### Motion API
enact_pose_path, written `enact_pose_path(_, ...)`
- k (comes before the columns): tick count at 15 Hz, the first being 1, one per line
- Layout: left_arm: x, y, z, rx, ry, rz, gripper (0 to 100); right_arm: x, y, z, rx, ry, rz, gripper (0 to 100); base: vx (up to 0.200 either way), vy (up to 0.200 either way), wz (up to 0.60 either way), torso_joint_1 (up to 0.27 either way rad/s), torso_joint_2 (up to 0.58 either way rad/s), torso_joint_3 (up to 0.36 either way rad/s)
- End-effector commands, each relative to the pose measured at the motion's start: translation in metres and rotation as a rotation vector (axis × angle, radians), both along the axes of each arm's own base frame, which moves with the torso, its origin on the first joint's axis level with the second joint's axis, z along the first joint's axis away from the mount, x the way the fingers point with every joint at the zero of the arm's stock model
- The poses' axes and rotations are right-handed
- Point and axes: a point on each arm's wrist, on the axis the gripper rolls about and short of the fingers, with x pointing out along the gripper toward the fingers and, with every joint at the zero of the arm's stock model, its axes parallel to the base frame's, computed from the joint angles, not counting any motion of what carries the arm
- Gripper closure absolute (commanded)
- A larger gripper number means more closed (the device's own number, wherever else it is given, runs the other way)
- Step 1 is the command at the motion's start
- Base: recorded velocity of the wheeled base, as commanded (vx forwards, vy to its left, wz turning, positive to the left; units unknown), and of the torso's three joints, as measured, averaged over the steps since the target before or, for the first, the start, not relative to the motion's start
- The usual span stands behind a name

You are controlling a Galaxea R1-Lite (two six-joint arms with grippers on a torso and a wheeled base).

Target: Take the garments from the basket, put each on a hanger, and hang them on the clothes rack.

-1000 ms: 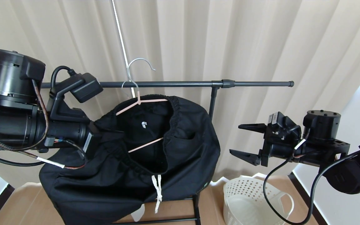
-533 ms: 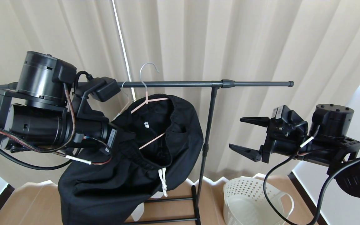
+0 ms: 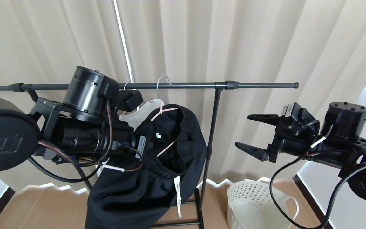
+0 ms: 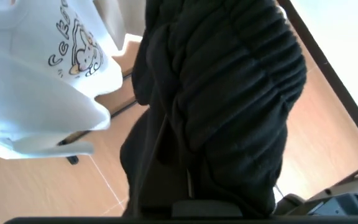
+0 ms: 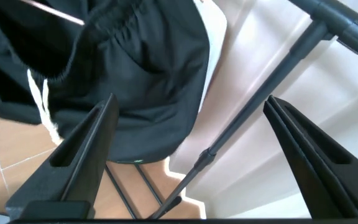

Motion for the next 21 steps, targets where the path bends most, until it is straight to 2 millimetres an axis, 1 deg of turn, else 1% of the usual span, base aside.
enact_pose_path(1,0.017,-0.019,-0.012,-0.028,-0.02,0.035,100,-0.003,-0.001,0.003,0.001,-0.012,-0.001,0,0.0,0.0,0.0,0.0,0.0,0.0)
enact_pose_path(2,0.018,-0.02,-0.013,-0.031,-0.025,0.036,100,-0.003,-0.001,0.003,0.002,-0.012,0.001,0,0.0,0.0,0.0,0.0,0.0,0.0)
enact_pose_path(6,0.049,-0.037,-0.035,-0.038,0.002,0.07,100,0.001,0.0,0.0,-0.004,-0.002,-0.017,0,0.0,0.0,0.0,0.0,0.0,0.0)
enact_pose_path(8,0.067,-0.043,-0.039,-0.043,-0.007,0.097,100,0.001,0.0,0.0,-0.004,-0.004,-0.019,0,0.0,0.0,0.0,0.0,0.0,0.0)
enact_pose_path(9,0.072,-0.045,-0.039,-0.043,-0.018,0.111,100,0.002,0.0,0.0,-0.004,-0.004,-0.019,0,0.0,0.0,0.0,0.0,0.0,0.0)
enact_pose_path(11,0.092,-0.045,-0.044,-0.064,-0.056,0.143,100,0.005,0.0,-0.004,-0.006,0.005,-0.021,0,0.0,0.0,0.0,0.0,0.0,0.0)
enact_pose_path(17,0.132,-0.042,-0.062,-0.084,-0.086,0.199,100,0.009,0.0,-0.007,-0.009,0.013,-0.023,0,0.0,0.0,0.0,0.0,0.0,0.0)
enact_pose_path(18,0.135,-0.042,-0.065,-0.087,-0.081,0.207,100,0.01,0.0,-0.007,-0.008,0.013,-0.024,0,0.0,0.0,0.0,0.0,0.0,0.0)
enact_pose_path(20,0.148,-0.042,-0.069,-0.106,-0.084,0.23,100,0.011,0.001,-0.01,-0.012,0.022,-0.023,0,0.0,0.0,0.0,0.0,0.0,0.0)
enact_pose_path(21,0.149,-0.042,-0.069,-0.11,-0.087,0.231,100,0.012,0.001,-0.011,-0.012,0.025,-0.023,0,0.0,0.0,0.0,0.0,0.0,0.0)
